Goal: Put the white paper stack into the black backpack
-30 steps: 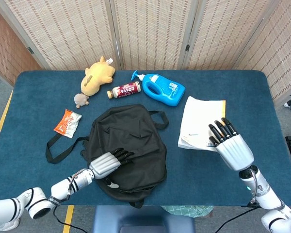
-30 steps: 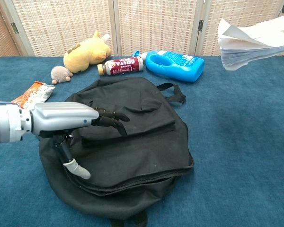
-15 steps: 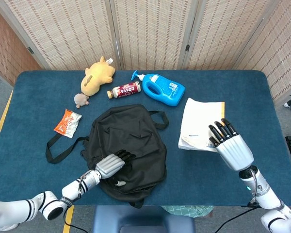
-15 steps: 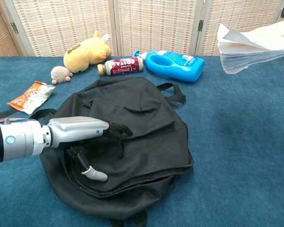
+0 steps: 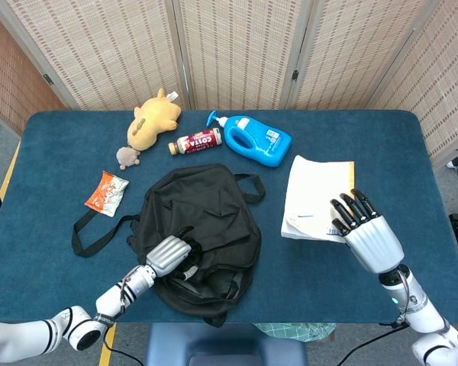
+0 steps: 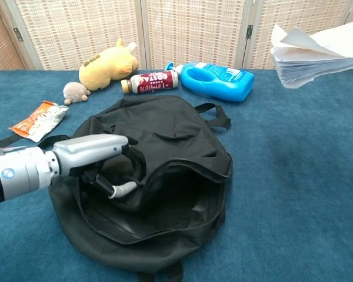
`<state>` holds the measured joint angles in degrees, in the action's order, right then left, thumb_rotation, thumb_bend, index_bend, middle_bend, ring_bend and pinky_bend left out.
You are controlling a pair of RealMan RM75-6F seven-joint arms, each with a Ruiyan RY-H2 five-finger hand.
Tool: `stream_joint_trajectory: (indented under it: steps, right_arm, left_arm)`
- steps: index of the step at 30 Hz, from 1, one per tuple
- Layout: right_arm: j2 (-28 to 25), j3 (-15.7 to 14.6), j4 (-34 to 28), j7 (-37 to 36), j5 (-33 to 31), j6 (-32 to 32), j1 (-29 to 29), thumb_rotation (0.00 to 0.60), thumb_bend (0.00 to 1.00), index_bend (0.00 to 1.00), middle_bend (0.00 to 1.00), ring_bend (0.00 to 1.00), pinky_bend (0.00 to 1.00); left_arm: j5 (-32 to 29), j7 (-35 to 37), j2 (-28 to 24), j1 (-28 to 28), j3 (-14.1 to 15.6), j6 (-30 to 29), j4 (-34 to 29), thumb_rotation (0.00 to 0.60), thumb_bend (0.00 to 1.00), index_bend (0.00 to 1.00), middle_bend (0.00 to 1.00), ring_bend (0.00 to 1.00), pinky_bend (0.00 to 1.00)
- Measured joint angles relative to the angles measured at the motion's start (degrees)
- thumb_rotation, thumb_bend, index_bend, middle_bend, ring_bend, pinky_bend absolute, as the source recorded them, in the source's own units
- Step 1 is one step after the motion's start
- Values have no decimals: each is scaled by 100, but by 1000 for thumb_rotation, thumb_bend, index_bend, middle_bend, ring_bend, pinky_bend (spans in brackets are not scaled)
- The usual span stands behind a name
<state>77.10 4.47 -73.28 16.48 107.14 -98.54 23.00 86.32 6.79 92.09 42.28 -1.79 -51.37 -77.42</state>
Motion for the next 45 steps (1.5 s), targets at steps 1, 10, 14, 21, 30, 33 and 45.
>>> stream_joint_trajectory:
  steps: [1, 10, 14, 21, 30, 33, 45]
  right_arm:
    - [-4, -19, -28, -34, 70, -52, -8, 600, 514, 791, 395, 311, 283]
    - [-19, -262, -367, -426, 781, -355, -12, 600, 515, 791, 400, 320, 283]
    - [8, -364, -476, -527, 1079, -395, 22, 600, 516, 791, 401, 321, 283]
    - [60, -527, -656, -686, 1597, -429, 108, 600, 517, 791, 407, 324, 283]
    - [215, -773, -779, -943, 1869, -10, 251, 600, 517, 791, 412, 328, 283]
    - [334, -806, -748, -1045, 1859, 218, 334, 600, 517, 791, 412, 327, 284]
    - [1259, -669, -102, -1471, 1568, 1050, 857, 600, 517, 791, 415, 329, 283]
  left_arm:
    - [3, 66, -59, -9, -20, -52, -10, 520, 663, 626, 427, 337, 37]
    - [-266, 911, -712, 77, -434, -48, -80, 521, 666, 622, 427, 315, 37]
    - [-472, 1298, -900, 219, -624, 225, -49, 520, 665, 622, 427, 307, 37]
    - [-851, 1722, -1001, 513, -866, 785, 378, 525, 666, 623, 427, 304, 37]
    - [-1152, 1945, -980, 733, -1025, 1185, 797, 527, 666, 622, 426, 298, 37]
    - [-1223, 2007, -997, 771, -1062, 1268, 845, 525, 666, 622, 423, 295, 36]
    - [-1228, 2111, -1102, 791, -1068, 1311, 792, 525, 666, 620, 415, 283, 35]
